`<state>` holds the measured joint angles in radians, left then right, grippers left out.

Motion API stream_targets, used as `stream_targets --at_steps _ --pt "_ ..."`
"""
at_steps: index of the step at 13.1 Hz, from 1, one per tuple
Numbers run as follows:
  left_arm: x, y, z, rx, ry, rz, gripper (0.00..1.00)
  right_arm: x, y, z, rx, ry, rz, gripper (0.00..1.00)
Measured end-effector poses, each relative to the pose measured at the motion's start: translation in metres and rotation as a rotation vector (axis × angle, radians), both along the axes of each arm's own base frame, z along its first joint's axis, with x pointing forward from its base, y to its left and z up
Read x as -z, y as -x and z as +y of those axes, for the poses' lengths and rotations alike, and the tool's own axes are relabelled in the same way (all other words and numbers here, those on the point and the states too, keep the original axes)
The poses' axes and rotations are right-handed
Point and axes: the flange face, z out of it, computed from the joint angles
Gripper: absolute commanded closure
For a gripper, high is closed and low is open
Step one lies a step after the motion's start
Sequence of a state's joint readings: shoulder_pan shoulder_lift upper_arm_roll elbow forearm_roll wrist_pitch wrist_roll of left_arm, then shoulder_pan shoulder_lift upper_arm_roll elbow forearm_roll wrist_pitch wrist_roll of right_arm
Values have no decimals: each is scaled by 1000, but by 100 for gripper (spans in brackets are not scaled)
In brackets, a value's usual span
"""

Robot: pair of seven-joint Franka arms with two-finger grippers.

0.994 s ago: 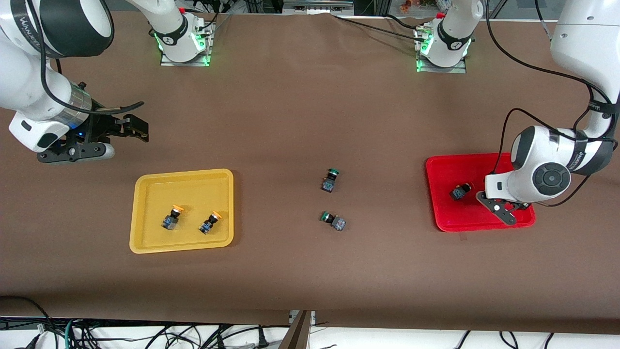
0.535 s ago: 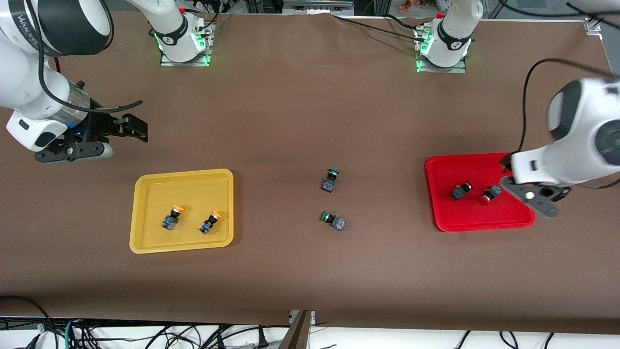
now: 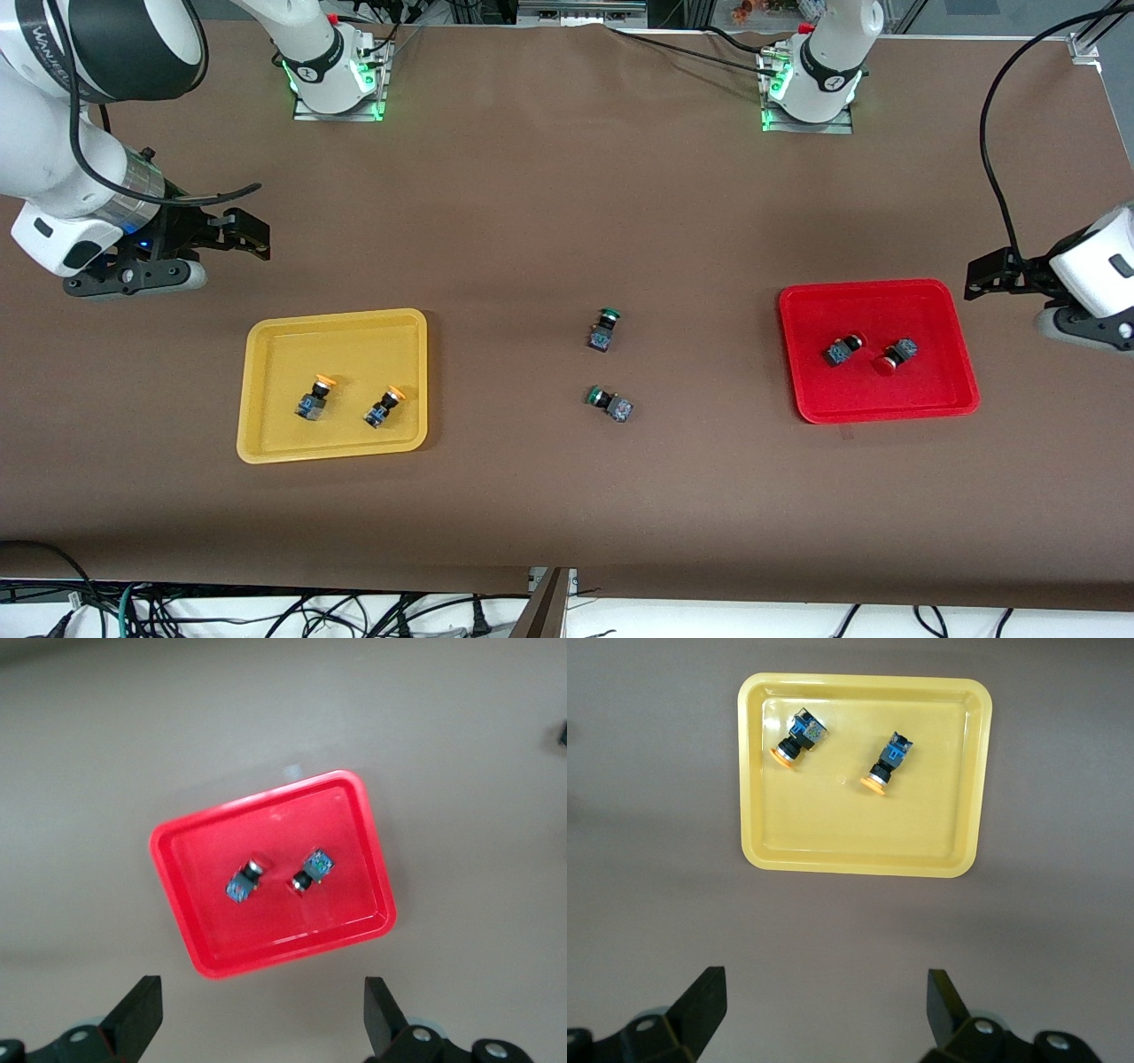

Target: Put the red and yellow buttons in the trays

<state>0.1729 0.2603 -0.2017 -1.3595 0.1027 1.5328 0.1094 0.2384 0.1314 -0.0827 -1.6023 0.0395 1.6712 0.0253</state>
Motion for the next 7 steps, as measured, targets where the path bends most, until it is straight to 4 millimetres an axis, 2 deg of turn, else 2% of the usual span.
stream_targets --at_steps 2,4,6,7 --pt "-13 32 -9 -127 -16 -12 0 0 0 0 0 0 0 0" --pt "-22 63 -11 -163 -23 -63 0 0 0 0 0 0 -1 0" --pt "-18 87 -7 -176 -21 -64 0 0 0 0 -2 0 -1 0" --pt "-15 90 -5 -180 -20 -63 0 0 0 0 -5 0 -1 0"
